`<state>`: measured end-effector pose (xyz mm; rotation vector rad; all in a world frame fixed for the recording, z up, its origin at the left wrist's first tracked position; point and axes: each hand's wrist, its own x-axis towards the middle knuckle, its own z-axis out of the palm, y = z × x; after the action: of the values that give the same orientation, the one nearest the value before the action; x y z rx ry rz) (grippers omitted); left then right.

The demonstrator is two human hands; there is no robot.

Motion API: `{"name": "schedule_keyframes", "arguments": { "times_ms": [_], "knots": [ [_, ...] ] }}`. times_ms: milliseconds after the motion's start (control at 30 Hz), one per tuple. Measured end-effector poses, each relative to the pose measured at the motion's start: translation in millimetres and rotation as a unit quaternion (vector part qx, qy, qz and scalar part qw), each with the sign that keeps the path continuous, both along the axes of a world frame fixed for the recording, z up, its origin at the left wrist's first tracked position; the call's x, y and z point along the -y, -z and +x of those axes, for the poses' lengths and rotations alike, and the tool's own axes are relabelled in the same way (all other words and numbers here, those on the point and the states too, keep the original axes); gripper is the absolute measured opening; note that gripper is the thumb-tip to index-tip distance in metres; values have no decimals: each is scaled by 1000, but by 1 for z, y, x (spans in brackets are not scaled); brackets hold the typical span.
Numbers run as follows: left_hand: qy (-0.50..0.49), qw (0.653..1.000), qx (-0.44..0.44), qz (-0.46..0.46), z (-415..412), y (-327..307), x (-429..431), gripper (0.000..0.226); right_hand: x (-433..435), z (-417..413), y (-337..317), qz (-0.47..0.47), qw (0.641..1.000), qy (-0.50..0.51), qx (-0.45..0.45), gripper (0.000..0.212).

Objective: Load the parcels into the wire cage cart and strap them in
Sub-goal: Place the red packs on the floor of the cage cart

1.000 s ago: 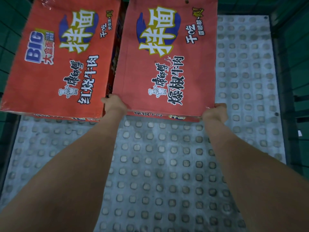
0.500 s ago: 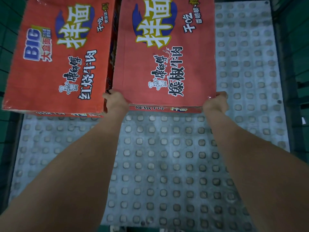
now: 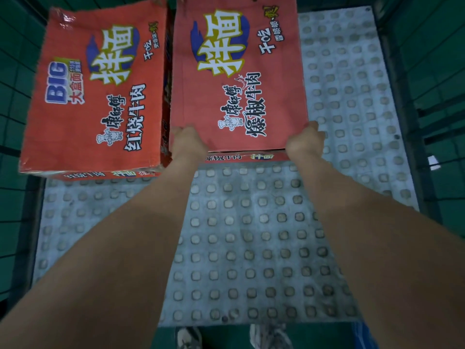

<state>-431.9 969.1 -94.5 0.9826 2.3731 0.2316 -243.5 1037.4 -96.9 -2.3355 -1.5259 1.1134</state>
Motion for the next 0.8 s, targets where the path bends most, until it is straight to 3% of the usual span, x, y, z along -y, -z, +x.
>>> {"name": "schedule_keyframes", "arguments": {
  "times_ms": [133, 367, 500, 600, 800],
  "knots": [
    [8, 997, 66, 29, 21, -26, 12, 54, 28, 2, -19, 18, 999, 30, -15, 44],
    [40, 991, 123, 39, 57, -53, 67, 41, 101, 23, -47, 20, 997, 49, -49, 23],
    [75, 987, 129, 56, 78, -69, 96, 37, 148, 53, -67, 2, 989, 126, -80, 35],
    [112, 982, 143, 56, 103, -82, 122, 36, 195, 82, -83, 3, 978, 172, -119, 19],
    [194, 959, 201, 45, 164, -108, 176, 29, 280, 124, -104, 7, 958, 268, -100, 33]
  ]
}}
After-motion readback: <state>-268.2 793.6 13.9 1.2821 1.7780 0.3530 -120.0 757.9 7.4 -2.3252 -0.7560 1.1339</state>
